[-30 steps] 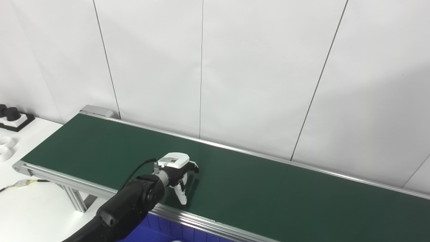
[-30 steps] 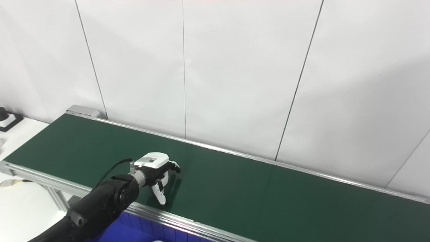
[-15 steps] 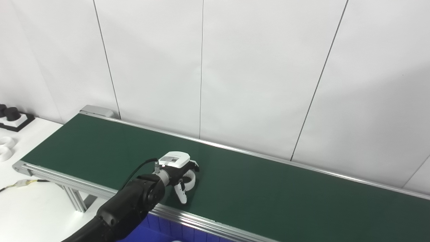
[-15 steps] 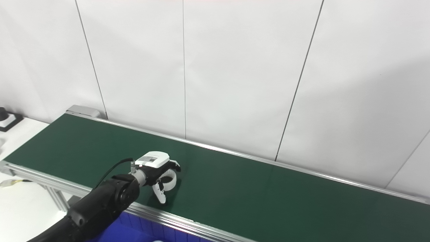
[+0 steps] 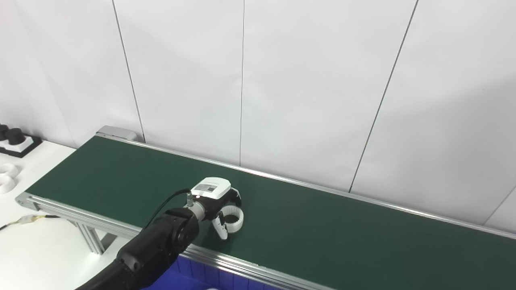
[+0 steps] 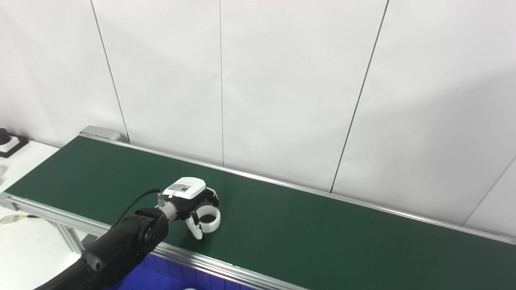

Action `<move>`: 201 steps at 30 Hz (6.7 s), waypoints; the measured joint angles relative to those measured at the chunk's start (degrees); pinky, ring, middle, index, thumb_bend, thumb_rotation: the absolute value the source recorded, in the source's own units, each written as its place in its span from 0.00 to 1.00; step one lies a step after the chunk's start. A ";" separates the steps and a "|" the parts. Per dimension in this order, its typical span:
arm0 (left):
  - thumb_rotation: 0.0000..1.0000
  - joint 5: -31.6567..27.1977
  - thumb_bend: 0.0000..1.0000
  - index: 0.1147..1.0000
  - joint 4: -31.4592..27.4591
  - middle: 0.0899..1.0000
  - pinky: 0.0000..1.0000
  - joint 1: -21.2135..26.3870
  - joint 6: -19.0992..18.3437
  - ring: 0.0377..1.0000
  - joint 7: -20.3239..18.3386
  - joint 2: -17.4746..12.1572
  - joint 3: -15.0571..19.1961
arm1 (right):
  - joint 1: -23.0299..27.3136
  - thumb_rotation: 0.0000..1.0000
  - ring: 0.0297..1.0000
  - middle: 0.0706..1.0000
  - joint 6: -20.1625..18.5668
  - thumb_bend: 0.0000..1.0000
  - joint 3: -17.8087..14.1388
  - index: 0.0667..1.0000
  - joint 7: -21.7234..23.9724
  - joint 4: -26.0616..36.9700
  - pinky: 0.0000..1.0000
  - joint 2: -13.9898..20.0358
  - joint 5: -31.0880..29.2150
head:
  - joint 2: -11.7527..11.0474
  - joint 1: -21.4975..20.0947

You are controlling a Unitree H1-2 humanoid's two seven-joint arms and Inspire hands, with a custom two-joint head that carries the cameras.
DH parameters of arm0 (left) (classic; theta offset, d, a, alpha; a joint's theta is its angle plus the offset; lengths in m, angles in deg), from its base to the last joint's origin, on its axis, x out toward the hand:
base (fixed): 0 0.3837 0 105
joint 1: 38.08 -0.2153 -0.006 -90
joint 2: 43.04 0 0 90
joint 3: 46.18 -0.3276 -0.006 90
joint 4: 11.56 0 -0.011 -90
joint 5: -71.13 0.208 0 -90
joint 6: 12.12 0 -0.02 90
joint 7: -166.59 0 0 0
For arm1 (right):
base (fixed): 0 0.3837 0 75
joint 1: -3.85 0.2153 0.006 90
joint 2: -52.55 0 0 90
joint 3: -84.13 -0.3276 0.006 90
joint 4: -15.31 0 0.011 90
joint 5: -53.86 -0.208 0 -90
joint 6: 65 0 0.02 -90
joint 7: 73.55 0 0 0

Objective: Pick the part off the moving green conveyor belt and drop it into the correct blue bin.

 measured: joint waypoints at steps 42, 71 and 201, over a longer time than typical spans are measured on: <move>0.00 -2.53 0.50 0.42 -18.71 0.42 0.61 -4.32 1.61 0.44 -2.47 1.55 3.06 | -0.41 0.81 0.79 0.83 -0.09 0.36 -0.43 0.91 0.75 1.01 0.72 0.12 0.03 | 0.61 -0.44; 0.00 -6.00 0.50 0.44 -52.65 0.38 0.59 -20.64 -4.09 0.42 -15.06 4.01 10.93 | -1.22 0.80 0.78 0.81 -0.49 0.46 -1.52 0.89 1.31 3.34 0.70 1.82 -1.44 | 7.37 -0.53; 0.52 -55.00 0.50 0.77 -12.77 0.74 0.72 -34.32 20.31 0.72 -2.12 25.40 15.96 | -0.69 0.73 0.75 0.78 -8.42 0.61 1.81 0.86 -2.80 4.35 0.67 -4.21 5.47 | 10.02 -32.52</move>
